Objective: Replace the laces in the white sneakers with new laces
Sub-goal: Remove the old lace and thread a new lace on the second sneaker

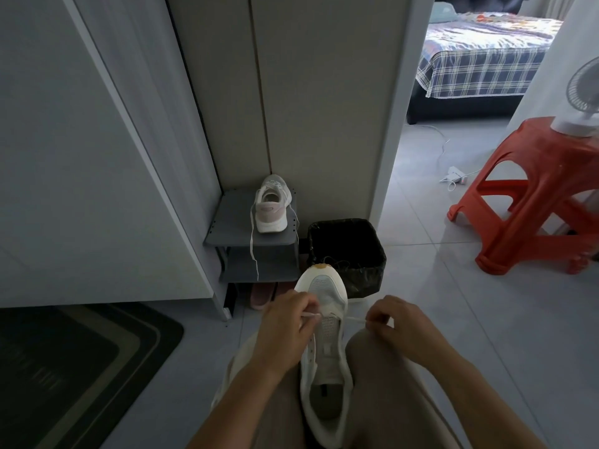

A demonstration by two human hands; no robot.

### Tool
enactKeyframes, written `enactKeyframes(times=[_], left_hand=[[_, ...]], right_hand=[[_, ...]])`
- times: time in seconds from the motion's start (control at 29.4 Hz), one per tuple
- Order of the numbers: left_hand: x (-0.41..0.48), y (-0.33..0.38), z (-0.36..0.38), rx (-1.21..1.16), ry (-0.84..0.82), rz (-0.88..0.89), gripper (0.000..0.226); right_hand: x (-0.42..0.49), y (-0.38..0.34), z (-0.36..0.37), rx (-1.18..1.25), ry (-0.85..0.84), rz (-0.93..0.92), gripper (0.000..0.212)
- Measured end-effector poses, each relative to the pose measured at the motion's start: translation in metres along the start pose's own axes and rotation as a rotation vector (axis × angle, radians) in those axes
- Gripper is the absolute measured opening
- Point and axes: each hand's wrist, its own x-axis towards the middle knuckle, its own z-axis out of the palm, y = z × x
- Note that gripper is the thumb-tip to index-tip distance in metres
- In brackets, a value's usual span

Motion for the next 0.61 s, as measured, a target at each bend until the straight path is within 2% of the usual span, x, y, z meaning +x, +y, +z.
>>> enactKeyframes(times=[0.07,0.14,0.2,0.27,0.31,0.37,0.61], left_hand=[[0.003,0.002,0.005,0.176,-0.018,0.162,0.03],[0.008,0.006,0.01,0.327,-0.04,0.352,0.041],[0.015,0.006,0.013,0.399,-0.023,0.472,0.035],[0.022,0.002,0.014,0.421,-0.024,0.55,0.018],[0.024,0.0,0.013,0.432,-0.032,0.581,0.011],[0.027,-0.002,0.013,0.434,-0.042,0.612,0.016],[0.032,-0.006,0.01,0.377,-0.002,0.668,0.013]], right_hand=[[0.001,-0.009,0.005,-0.003,-0.025,-0.005,0.017],[0.002,-0.017,0.01,-0.026,-0.013,-0.023,0.026],[0.002,-0.023,0.014,-0.055,0.025,-0.064,0.027],[0.002,-0.026,0.018,-0.059,0.07,-0.119,0.025],[0.002,-0.027,0.02,-0.052,0.095,-0.147,0.023],[0.004,-0.024,0.024,-0.045,0.125,-0.192,0.018],[0.006,-0.018,0.026,-0.071,0.152,-0.285,0.012]])
